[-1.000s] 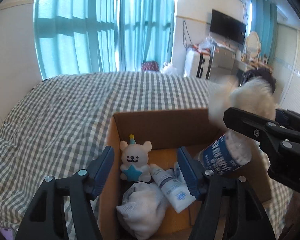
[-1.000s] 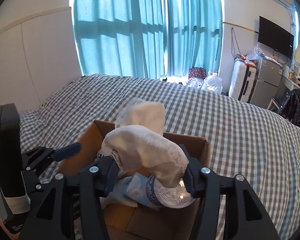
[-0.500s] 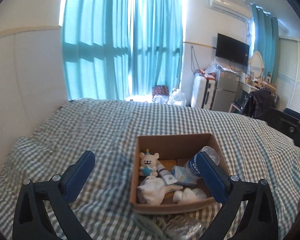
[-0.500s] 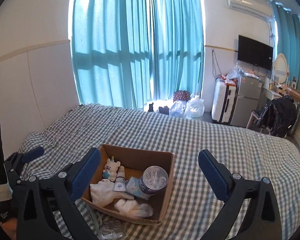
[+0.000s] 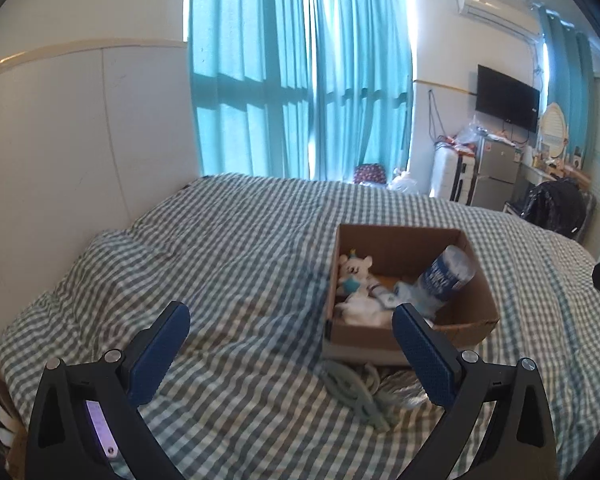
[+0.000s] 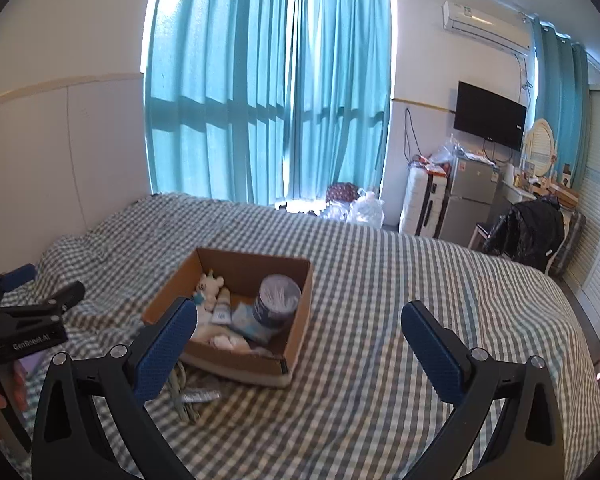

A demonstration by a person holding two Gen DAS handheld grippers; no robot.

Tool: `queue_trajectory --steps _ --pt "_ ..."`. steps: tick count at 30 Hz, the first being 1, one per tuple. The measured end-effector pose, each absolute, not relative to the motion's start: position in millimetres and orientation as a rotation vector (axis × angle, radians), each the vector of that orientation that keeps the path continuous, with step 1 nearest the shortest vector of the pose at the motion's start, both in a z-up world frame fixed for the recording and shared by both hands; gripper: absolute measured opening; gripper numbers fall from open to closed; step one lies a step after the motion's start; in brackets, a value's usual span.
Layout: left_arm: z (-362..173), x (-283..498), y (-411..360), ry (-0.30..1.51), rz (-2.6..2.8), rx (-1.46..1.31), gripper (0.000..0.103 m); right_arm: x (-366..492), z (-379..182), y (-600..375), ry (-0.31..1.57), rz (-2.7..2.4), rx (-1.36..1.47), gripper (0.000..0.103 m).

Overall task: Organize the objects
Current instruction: 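Move both tools back toward the hanger and foil pack beside the box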

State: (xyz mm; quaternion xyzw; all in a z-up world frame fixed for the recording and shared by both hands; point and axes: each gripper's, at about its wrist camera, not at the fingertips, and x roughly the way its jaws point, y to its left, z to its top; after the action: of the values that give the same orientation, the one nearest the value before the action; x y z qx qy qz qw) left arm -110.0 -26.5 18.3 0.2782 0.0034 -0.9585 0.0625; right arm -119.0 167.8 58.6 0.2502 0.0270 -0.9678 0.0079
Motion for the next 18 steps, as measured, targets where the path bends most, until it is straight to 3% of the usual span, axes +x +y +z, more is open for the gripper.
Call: queue_trajectory --steps 11,18 --pt "-79 -104 -25 0.036 -2.789 0.995 0.103 -136 -67 153 -0.028 -2.917 1.128 0.103" --pt "-113 -121 -22 -0.023 -2.757 1.058 0.103 -161 -94 140 -0.111 -2.862 1.224 0.103"
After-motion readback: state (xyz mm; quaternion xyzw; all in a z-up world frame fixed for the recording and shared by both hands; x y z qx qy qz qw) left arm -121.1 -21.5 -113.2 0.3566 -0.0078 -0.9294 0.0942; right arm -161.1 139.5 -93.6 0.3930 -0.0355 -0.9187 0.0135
